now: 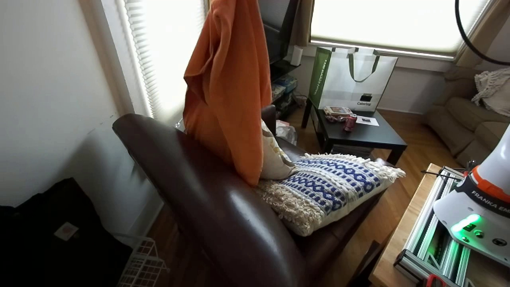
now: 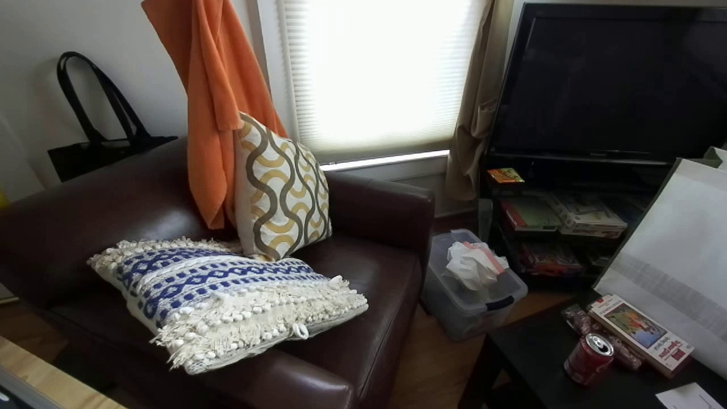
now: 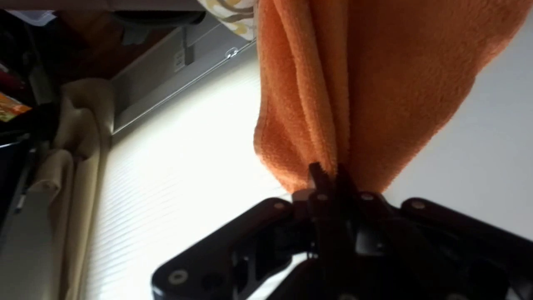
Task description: Pick up the orange towel and use it to cover the pillow with brown curved stripes
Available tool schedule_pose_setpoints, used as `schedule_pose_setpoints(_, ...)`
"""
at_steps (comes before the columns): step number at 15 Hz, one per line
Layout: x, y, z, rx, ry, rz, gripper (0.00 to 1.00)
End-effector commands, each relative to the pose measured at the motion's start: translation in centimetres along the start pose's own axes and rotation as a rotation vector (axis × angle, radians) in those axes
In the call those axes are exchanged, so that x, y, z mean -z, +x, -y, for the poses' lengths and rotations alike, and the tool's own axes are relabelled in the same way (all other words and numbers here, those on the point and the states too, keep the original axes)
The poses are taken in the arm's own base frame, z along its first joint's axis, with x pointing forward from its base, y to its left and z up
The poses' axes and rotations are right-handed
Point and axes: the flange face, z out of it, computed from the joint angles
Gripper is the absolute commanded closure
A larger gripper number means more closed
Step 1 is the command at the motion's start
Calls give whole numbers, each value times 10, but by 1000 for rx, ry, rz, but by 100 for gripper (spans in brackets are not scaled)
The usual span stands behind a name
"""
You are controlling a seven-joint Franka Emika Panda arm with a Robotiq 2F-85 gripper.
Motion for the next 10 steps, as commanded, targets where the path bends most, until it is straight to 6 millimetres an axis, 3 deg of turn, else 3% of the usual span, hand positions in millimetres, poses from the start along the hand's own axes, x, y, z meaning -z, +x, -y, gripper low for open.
schedule_pose_setpoints(1,79,3,-51,-143,-102,-95,99)
schedule_pose_setpoints(2,86,2,-66,-178,-138,-108,99)
schedule_pose_setpoints(3,57,13,-44,-113,-75,-76,94)
schedule_pose_setpoints(6,83,11,-68,-159,-118,-103,99)
schedule_pose_setpoints(8,55,18,-71,-157,-146,-81,99)
schedule_pose_setpoints(10,9,23,-77,-170,-144,-17,99)
